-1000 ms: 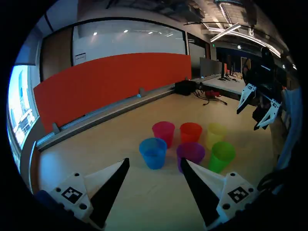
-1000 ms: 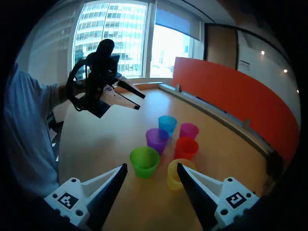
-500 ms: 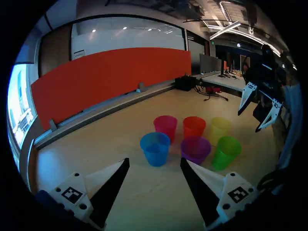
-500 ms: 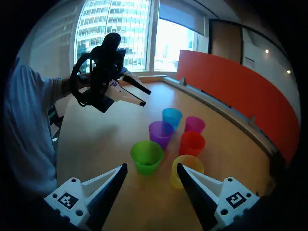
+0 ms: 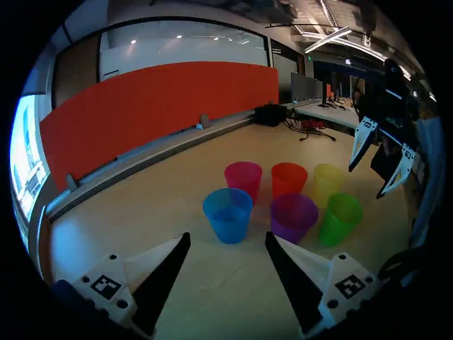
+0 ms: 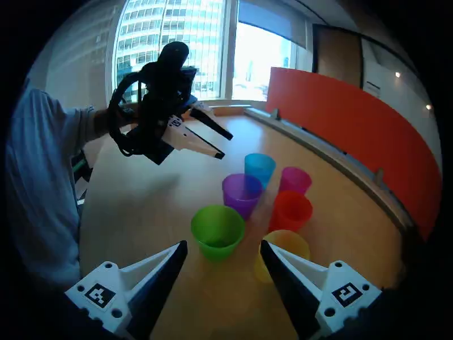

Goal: Pour water

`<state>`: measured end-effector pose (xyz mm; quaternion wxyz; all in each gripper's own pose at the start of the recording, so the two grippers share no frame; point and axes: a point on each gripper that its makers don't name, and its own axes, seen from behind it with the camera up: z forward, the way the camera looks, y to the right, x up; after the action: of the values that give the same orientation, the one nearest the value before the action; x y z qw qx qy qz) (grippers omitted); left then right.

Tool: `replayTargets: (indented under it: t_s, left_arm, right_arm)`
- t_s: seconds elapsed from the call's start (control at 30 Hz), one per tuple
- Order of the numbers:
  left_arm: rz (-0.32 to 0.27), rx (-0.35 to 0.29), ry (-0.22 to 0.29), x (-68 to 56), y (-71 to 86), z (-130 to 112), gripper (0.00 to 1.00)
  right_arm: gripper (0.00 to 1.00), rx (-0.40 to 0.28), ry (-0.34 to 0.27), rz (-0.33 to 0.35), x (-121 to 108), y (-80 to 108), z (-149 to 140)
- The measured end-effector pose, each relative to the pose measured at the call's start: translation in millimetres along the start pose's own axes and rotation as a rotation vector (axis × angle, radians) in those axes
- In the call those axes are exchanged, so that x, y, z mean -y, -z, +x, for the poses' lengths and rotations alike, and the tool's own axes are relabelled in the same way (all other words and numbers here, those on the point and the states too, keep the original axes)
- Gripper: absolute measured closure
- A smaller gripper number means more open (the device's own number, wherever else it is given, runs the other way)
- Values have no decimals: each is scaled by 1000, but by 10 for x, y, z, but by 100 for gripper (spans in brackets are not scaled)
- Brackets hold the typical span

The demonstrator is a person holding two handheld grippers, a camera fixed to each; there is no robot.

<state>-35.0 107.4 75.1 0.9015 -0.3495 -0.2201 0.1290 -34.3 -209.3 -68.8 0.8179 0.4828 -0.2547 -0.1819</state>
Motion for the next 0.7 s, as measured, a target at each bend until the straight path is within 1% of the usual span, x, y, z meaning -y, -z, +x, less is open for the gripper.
replayTargets:
  t_s: [0.4,0.7]
  left_arm:
    - [-13,26,-14,12,-173,-76,1]
    - [-19,36,-21,34,-231,-110,1]
  right_arm:
    - [0,22,14,32,15,-237,-4]
    - [0,37,28,57,47,-406,-6]
